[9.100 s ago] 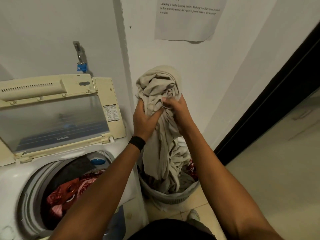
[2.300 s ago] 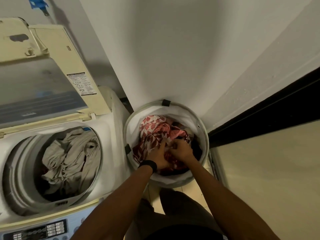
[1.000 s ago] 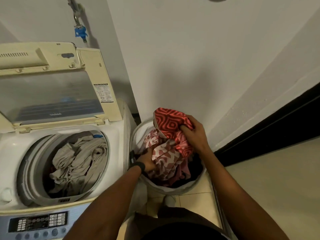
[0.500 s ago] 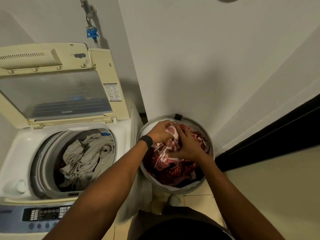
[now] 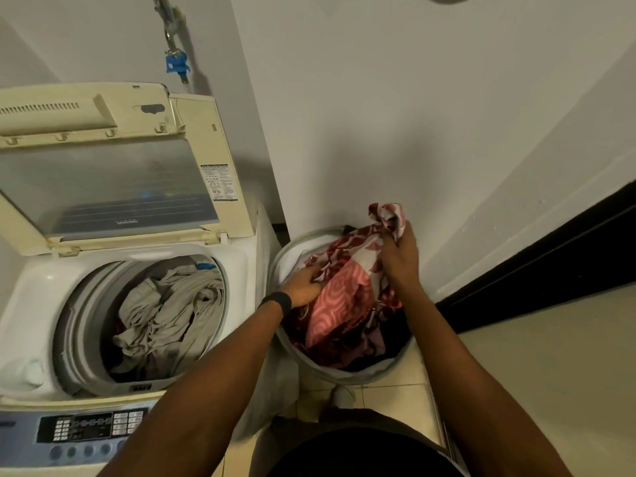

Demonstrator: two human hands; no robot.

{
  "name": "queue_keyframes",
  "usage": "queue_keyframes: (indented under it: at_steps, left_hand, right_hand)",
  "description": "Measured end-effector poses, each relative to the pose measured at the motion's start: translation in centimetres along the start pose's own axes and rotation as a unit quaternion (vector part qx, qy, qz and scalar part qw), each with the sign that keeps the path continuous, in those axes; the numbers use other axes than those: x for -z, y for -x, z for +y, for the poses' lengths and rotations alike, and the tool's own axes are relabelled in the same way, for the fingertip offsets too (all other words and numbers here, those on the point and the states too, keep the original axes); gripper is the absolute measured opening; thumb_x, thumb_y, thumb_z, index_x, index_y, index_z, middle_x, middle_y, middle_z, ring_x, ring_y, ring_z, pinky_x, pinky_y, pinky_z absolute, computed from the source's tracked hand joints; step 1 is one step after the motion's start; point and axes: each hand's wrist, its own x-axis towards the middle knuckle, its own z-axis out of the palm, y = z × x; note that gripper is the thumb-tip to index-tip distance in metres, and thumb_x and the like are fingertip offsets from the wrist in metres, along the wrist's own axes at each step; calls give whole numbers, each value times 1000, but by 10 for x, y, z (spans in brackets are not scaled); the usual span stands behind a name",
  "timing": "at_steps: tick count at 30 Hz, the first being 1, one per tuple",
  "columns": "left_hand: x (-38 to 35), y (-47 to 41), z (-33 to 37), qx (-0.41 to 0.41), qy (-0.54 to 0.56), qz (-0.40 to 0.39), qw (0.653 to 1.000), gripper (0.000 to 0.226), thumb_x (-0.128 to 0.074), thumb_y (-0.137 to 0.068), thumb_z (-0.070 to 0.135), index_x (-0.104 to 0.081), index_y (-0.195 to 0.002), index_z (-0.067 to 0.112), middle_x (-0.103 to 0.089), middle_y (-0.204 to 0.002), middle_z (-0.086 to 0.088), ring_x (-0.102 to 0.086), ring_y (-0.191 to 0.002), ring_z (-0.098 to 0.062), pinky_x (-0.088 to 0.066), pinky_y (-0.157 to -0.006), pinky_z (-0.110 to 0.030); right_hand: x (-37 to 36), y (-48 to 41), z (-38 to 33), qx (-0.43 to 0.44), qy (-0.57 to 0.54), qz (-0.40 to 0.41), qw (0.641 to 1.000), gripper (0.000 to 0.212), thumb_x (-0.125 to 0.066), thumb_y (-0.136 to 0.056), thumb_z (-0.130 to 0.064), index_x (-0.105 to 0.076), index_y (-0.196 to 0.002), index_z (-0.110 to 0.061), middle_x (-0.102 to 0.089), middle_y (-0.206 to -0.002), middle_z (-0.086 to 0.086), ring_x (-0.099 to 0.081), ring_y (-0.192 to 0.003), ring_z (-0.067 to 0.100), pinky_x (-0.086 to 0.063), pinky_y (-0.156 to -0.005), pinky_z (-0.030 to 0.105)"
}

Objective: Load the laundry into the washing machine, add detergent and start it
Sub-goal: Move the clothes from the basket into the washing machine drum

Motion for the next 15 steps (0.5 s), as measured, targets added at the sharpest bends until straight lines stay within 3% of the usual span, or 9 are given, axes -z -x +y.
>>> queue_keyframes:
  at_steps: [2, 4, 6, 9, 10, 12, 14, 15]
  left_hand:
    - [9, -2, -3, -19, 18, 48, 999, 52, -59, -94, 54, -64, -136, 24, -69, -132, -5, -63, -123, -28, -47, -110, -43]
    - [19, 2, 7, -44, 99, 117, 987, 27, -59, -99, 45, -74, -116, 32, -75, -118, -2, -68, -112, -23, -51, -106, -46]
    - [30, 0, 26, -68, 124, 138, 980, 18, -60, -98, 40, -75, -105, 45, -76, -116, 3, -69, -110, -18, -51, -106, -42]
    - [37, 9, 56, -109, 81, 93, 986, 25, -60, -101, 27, -75, -121, 28, -74, -114, 7, -68, -105, -11, -50, -94, -24]
    - [36, 11, 63, -119, 68, 73, 988, 26, -58, -103, 22, -73, -124, 22, -73, -109, 10, -67, -99, -6, -49, -88, -16]
    - [27, 7, 60, -97, 83, 11, 992, 28, -56, -103, 16, -70, -127, 17, -72, -106, 10, -66, -96, -1, -47, -87, -9]
    - [15, 2, 44, -34, 199, -58, 978, 30, -54, -104, 19, -68, -130, 17, -74, -118, -3, -67, -114, -20, -49, -104, -26]
    - [9, 0, 35, 7, 283, -82, 955, 31, -52, -106, 24, -67, -132, 16, -73, -123, -8, -65, -122, -29, -49, -109, -36]
  right_hand:
    - [6, -3, 5, 22, 59, 13, 998, 22, -56, -99, -19, -58, -122, -20, -69, -102, -2, -67, -94, 21, -56, -86, 41]
    - [11, -4, 16, 46, 147, -35, 987, 22, -62, -96, -26, -59, -117, -18, -68, -102, 6, -66, -97, 30, -54, -83, 42]
    - [11, -4, 29, 45, 253, -102, 961, 45, -69, -88, -41, -61, -127, -19, -61, -112, 14, -60, -107, 38, -51, -90, 43]
    - [8, 2, 38, 101, 253, -186, 944, 94, -73, -66, -60, -48, -149, -22, -46, -142, 15, -47, -131, 35, -42, -112, 49]
    - [6, 2, 40, 138, 203, -227, 942, 104, -80, -64, -55, -41, -154, -19, -43, -151, 11, -44, -139, 30, -38, -116, 49]
    - [4, 7, 40, 124, 110, -337, 927, 117, -93, -67, -27, -24, -161, -22, -39, -158, 4, -42, -146, 19, -37, -119, 40]
    - [6, 10, 37, 64, 124, -421, 896, 115, -91, -70, -14, -22, -161, -30, -45, -155, 0, -48, -141, 14, -43, -114, 32]
    - [8, 11, 37, 54, 172, -420, 890, 106, -87, -70, -23, -29, -159, -31, -49, -153, 1, -50, -139, 16, -44, -113, 34]
